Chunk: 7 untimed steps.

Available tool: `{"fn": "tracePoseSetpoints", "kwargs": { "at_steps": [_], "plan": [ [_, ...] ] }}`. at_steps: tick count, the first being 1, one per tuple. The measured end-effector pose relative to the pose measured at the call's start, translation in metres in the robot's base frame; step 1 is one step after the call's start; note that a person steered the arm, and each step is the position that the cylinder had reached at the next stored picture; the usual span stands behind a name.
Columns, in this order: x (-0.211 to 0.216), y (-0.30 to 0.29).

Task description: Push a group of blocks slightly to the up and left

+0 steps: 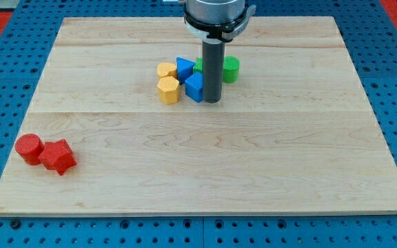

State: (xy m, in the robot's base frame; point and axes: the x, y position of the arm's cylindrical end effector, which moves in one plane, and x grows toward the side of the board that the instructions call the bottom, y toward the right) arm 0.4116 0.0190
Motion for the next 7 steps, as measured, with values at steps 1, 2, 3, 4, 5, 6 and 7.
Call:
{"fn": "tracePoseSetpoints", "kwargs": {
  "at_steps": [1,2,3,4,5,6,7],
  "plan": [
    [-0.003,0.0],
    [-0.017,0.0],
    [-0.017,0.0],
    [0.041,0.001],
    [0.044,0.001],
    [0.003,-0.019],
    [-0.031,-0.039]
  ]
}}
